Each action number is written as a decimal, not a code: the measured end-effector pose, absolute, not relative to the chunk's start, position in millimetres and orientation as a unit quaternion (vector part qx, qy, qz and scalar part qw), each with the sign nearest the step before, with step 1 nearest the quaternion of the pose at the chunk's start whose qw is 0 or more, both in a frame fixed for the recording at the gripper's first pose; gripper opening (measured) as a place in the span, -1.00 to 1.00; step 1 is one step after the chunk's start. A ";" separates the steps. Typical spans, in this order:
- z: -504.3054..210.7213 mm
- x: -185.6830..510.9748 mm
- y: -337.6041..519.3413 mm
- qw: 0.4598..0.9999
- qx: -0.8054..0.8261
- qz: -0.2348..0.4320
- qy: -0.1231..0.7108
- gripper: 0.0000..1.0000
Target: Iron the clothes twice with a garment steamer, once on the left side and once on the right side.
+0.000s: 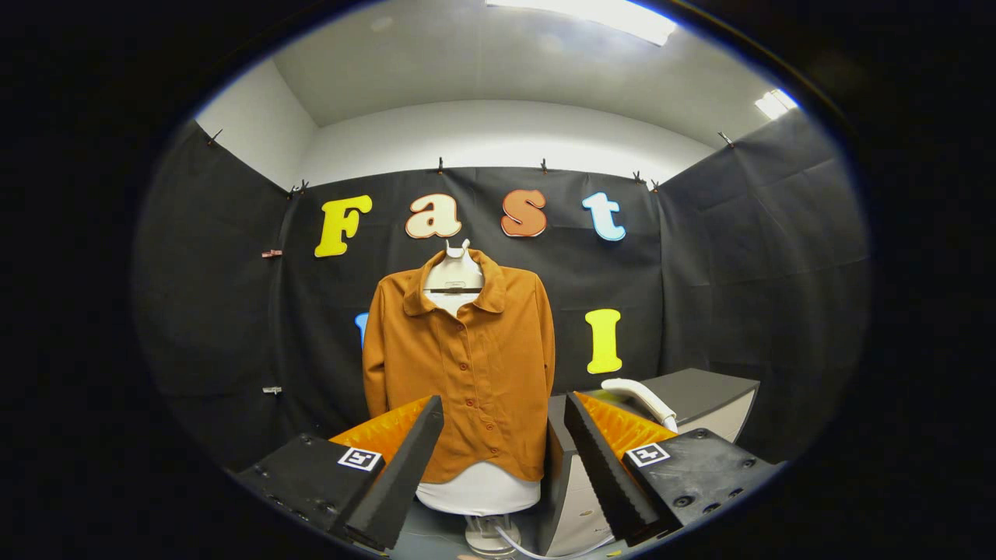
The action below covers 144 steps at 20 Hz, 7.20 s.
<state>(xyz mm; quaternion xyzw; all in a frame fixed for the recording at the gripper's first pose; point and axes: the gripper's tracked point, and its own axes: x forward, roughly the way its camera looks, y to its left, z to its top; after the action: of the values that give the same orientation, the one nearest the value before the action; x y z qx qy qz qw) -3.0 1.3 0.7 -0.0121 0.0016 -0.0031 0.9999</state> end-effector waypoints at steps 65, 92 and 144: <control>-214.3 308.2 -323.0 0.943 0.030 -0.109 0.313 0.77; -72.5 220.8 -224.2 0.974 0.022 -0.161 0.159 -0.22; -263.0 255.3 -32.3 0.919 -0.005 -0.103 0.381 -0.22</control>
<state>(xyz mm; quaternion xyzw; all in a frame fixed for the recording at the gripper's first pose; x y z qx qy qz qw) 255.3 -32.3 -263.0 -0.0048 0.3805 -0.1026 0.9191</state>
